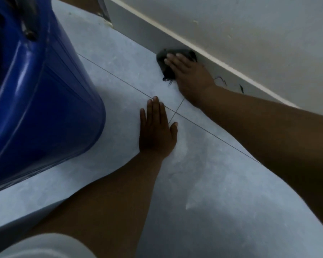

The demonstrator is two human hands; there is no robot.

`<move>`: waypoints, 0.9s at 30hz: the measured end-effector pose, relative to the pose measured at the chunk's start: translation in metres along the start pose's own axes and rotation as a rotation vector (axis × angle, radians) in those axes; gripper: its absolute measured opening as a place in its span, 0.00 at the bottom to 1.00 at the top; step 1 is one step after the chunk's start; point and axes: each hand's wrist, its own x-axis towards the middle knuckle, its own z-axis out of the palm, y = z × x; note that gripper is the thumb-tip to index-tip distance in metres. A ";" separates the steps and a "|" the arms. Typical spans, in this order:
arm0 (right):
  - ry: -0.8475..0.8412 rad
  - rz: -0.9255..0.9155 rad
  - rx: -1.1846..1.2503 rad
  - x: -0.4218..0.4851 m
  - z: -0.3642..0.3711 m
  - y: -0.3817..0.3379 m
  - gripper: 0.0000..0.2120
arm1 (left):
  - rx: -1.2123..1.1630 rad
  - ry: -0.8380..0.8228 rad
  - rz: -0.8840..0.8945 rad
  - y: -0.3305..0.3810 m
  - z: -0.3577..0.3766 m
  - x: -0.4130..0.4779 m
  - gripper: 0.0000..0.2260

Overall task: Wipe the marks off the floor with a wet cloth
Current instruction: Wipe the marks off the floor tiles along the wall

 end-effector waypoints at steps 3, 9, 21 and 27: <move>-0.039 0.010 -0.207 -0.041 0.019 0.005 0.27 | -0.013 0.015 0.000 0.001 0.000 0.000 0.34; -0.101 -0.060 -0.324 -0.090 0.010 0.033 0.31 | -0.023 0.039 -0.011 0.003 -0.002 -0.001 0.34; -0.209 0.077 -0.291 0.064 -0.053 -0.020 0.34 | -0.006 0.028 -0.027 0.000 0.001 0.001 0.35; -0.256 -0.005 -0.284 -0.062 -0.008 0.021 0.32 | -0.051 0.062 -0.022 0.001 -0.002 0.000 0.34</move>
